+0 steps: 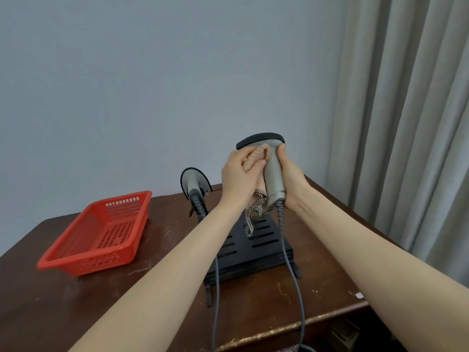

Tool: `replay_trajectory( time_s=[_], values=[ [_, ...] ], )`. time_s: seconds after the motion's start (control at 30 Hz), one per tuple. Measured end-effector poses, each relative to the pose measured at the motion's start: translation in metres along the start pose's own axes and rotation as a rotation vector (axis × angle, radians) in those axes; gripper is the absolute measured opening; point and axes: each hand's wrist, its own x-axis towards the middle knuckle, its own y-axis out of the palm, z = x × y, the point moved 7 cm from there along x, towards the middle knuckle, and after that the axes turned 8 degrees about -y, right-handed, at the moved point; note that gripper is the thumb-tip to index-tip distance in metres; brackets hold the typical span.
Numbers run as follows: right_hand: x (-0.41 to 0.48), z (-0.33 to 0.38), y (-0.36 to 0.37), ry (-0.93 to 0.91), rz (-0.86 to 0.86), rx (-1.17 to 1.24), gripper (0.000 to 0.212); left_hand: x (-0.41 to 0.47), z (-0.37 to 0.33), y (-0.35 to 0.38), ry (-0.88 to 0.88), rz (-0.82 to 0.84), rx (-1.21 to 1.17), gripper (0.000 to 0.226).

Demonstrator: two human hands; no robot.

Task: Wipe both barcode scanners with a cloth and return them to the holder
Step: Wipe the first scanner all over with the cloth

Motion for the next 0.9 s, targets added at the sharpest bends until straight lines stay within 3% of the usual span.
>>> replay_trajectory(
  time_s=[0.2,0.37,0.47,0.6,0.73,0.9],
  values=[
    [-0.004,0.004,0.004,0.023,0.047,0.067,0.058,-0.016,0.000,0.010,-0.011,0.037,-0.045,0.025],
    [-0.004,0.004,-0.008,0.079,0.029,-0.128,0.064,-0.041,0.002,0.021,0.086,0.185,0.030,0.026],
    [-0.005,0.002,-0.007,0.107,0.038,-0.111,0.065,-0.042,-0.002,0.020,0.088,0.205,0.024,0.026],
    [-0.007,0.005,0.007,0.025,0.151,-0.139,0.076,-0.025,-0.010,0.012,0.071,0.071,0.013,0.022],
    [-0.009,0.008,0.011,-0.035,0.032,-0.018,0.045,-0.005,-0.018,0.001,0.075,-0.062,-0.056,0.018],
    [-0.009,0.011,0.014,-0.061,-0.043,-0.113,0.038,0.001,-0.023,-0.003,0.088,-0.148,-0.067,0.016]
  ],
)
